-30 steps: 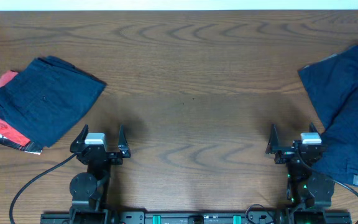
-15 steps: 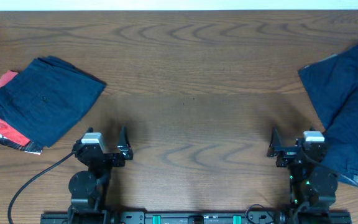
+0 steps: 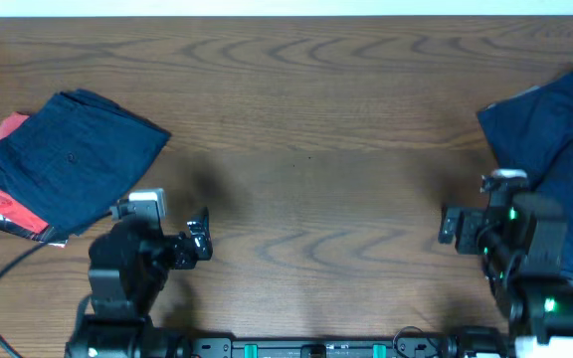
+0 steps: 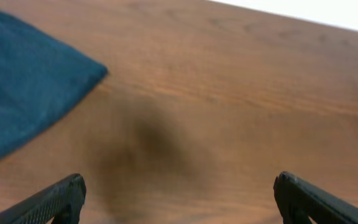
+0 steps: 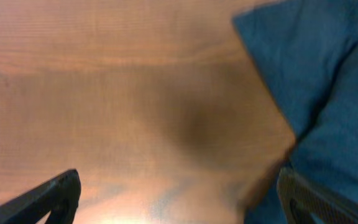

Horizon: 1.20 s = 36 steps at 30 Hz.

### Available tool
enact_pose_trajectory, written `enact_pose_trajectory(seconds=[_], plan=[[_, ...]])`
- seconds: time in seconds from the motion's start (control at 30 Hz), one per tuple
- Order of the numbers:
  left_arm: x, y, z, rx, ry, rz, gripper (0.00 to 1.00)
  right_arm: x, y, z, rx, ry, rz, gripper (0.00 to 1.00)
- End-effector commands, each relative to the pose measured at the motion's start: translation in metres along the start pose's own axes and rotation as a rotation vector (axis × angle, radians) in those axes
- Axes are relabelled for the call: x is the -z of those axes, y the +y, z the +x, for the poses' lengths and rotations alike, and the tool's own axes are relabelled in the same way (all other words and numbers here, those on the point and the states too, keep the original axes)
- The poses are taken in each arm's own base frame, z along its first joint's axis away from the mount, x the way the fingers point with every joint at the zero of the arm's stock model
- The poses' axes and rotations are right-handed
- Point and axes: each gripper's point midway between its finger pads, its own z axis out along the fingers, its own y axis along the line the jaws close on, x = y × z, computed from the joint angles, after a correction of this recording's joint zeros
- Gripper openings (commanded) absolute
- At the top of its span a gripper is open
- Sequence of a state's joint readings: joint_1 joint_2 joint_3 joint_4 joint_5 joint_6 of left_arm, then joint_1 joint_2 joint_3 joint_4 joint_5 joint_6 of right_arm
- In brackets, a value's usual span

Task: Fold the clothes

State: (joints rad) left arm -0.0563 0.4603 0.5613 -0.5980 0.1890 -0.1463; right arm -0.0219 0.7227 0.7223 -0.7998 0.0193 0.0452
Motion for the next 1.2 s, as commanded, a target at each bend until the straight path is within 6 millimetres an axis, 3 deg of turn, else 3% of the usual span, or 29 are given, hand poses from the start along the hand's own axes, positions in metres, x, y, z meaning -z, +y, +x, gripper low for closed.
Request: enact_pose_trajectory(seconds=[0.0, 0.1, 0.17, 0.3, 0.43, 0.77, 1.03, 1.17], plan=[[0.008, -0.018, -0.010, 0.019, 0.083, 0.069, 0.98, 0.006, 0.011, -0.017, -0.007, 0.054, -0.047, 0.99], [0.014, -0.026, -0.012, 0.035, 0.166, 0.091, 0.98, 0.010, 0.029, -0.019, -0.013, 0.122, -0.152, 0.99], [0.016, -0.027, -0.013, 0.041, 0.196, 0.083, 0.98, 0.007, 0.027, -0.015, -0.035, 0.150, -0.139, 0.99], [0.014, -0.026, -0.012, 0.045, 0.214, 0.079, 0.98, -0.001, -0.034, 0.020, -0.331, 0.294, 0.266, 0.99], [0.014, -0.026, -0.012, 0.044, 0.214, 0.077, 0.98, -0.005, -0.063, 0.052, -0.426, 0.434, 0.498, 0.99], [0.013, -0.025, -0.013, 0.044, 0.213, 0.071, 0.98, -0.042, -0.084, 0.107, -0.422, 0.607, 0.708, 0.99], [0.013, -0.025, -0.013, 0.043, 0.212, 0.071, 0.98, -0.065, -0.096, 0.114, -0.397, 0.551, 0.765, 0.92], [0.013, -0.025, -0.013, 0.044, 0.213, 0.071, 0.98, -0.065, -0.096, 0.123, -0.389, 0.569, 0.771, 0.91]])
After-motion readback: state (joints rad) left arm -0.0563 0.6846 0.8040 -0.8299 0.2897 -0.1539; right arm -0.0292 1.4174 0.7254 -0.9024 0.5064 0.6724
